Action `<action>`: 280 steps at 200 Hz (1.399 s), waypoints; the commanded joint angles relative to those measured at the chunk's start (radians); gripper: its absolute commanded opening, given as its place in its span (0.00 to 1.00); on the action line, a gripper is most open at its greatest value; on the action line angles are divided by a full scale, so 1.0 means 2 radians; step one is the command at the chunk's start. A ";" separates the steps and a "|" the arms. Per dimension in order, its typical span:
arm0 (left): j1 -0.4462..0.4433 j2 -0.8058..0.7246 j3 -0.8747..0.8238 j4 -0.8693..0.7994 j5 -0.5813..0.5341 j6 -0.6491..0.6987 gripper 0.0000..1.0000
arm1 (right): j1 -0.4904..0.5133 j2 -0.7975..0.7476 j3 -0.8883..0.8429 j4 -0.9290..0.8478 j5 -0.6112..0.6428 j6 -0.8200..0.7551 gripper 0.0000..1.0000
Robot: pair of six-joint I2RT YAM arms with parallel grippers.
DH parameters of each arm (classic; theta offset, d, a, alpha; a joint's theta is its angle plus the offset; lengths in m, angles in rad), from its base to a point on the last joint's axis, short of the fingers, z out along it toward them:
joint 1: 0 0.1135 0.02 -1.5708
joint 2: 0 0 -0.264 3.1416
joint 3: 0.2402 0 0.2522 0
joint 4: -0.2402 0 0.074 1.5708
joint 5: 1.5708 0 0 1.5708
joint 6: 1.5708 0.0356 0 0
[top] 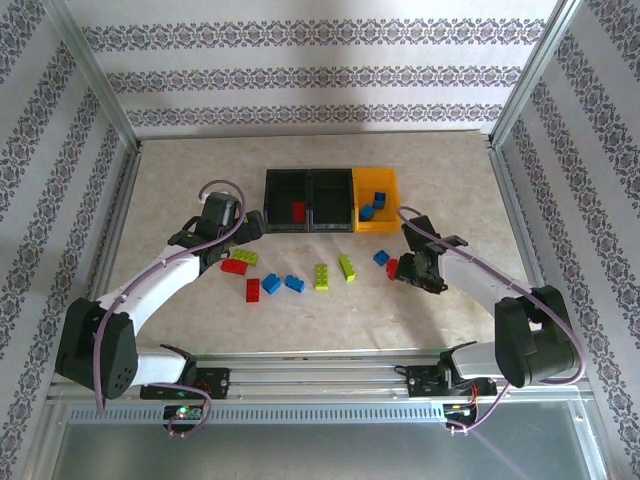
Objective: Sort the legos into containers by color
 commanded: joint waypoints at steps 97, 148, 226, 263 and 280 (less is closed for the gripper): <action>0.009 0.002 -0.008 0.001 0.003 -0.007 1.00 | -0.038 0.047 0.033 0.028 0.006 -0.007 0.63; 0.011 0.005 -0.007 0.001 0.005 -0.007 1.00 | -0.041 0.036 0.041 0.025 -0.007 -0.018 0.62; 0.011 0.005 -0.005 0.003 0.004 -0.006 1.00 | -0.042 -0.002 0.028 0.010 -0.020 -0.018 0.64; 0.012 0.006 -0.006 0.002 0.006 -0.005 1.00 | -0.043 0.016 0.027 0.012 -0.023 -0.021 0.65; 0.013 0.004 -0.008 0.002 0.006 -0.006 1.00 | -0.043 0.024 0.028 0.018 -0.027 -0.022 0.65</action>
